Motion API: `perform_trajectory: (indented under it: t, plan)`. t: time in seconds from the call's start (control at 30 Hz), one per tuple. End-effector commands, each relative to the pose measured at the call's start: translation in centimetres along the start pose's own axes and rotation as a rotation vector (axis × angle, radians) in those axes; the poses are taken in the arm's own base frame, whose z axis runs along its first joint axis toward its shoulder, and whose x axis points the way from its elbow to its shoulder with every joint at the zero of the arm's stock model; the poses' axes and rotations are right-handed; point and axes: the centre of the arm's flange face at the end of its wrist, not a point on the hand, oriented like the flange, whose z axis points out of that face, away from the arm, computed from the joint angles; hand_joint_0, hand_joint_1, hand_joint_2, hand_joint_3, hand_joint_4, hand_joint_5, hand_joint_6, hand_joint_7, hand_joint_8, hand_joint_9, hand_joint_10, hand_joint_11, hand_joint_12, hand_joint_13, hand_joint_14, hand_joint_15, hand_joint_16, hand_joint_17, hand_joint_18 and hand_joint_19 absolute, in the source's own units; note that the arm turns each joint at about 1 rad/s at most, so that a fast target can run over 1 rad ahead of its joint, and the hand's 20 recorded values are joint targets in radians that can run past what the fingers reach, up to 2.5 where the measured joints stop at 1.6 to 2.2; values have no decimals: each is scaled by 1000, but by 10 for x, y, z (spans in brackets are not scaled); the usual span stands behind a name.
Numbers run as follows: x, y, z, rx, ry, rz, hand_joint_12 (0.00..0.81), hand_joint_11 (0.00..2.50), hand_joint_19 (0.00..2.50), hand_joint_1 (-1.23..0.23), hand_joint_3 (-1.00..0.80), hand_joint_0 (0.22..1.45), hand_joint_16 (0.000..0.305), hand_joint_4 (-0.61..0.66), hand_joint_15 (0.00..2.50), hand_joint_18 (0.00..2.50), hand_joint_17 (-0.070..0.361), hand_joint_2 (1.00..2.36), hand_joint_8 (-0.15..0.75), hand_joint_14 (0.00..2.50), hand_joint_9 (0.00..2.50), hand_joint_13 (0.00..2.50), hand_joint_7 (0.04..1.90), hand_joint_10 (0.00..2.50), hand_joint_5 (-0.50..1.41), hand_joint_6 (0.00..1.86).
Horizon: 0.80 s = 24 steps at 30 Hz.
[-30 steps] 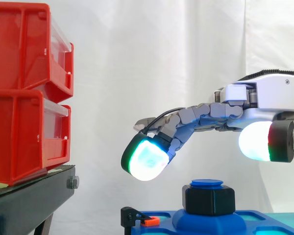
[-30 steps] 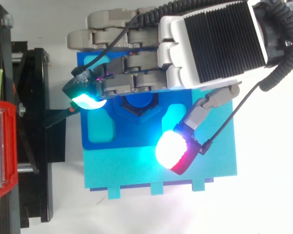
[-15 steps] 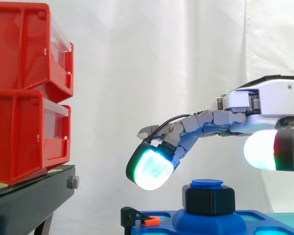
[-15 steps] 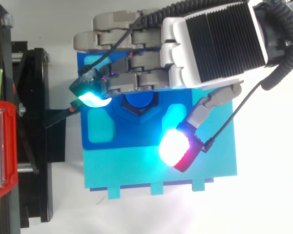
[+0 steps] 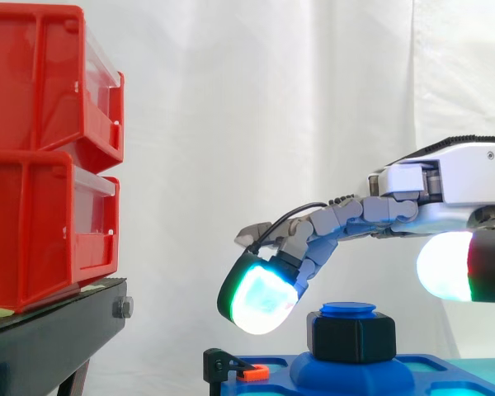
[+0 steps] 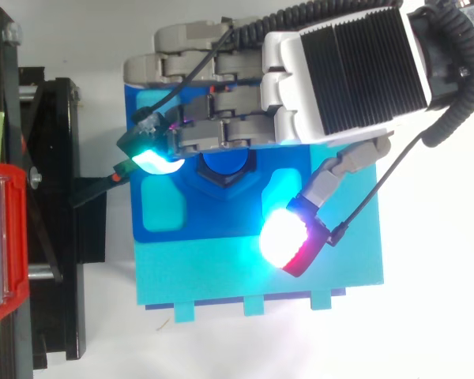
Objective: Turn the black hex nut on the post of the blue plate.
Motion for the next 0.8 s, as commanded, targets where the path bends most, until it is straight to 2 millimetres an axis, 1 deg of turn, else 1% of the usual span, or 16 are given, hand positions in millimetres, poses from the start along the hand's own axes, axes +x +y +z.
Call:
perform_trajectory:
  t: [0.0,0.4,0.43,0.47,0.57,0.77]
  plan:
    - [1,0,0,0,2,1,247,0,0,-218,-500,366,54,524,85,0,123,1000,136,1,0,0,903,325,-162,502]
    - [1,0,0,0,4,0,241,0,0,-214,-500,370,54,541,93,0,120,1000,132,1,0,0,918,471,-151,503]
    - [2,-1,-1,1,5,0,241,0,0,-214,-500,370,53,552,93,0,120,1000,132,1,0,0,928,490,-144,503]
    - [10,-1,0,1,18,5,240,0,0,-212,-500,370,53,556,97,0,120,1000,131,2,0,0,939,490,-139,503]
    - [10,-2,0,-1,18,5,237,0,0,-206,-500,371,53,571,99,0,120,1000,130,1,0,0,950,498,-128,504]
    - [11,-3,-1,-2,22,7,238,0,0,-207,-500,372,53,562,104,0,120,1000,132,1,0,0,956,518,-124,504]
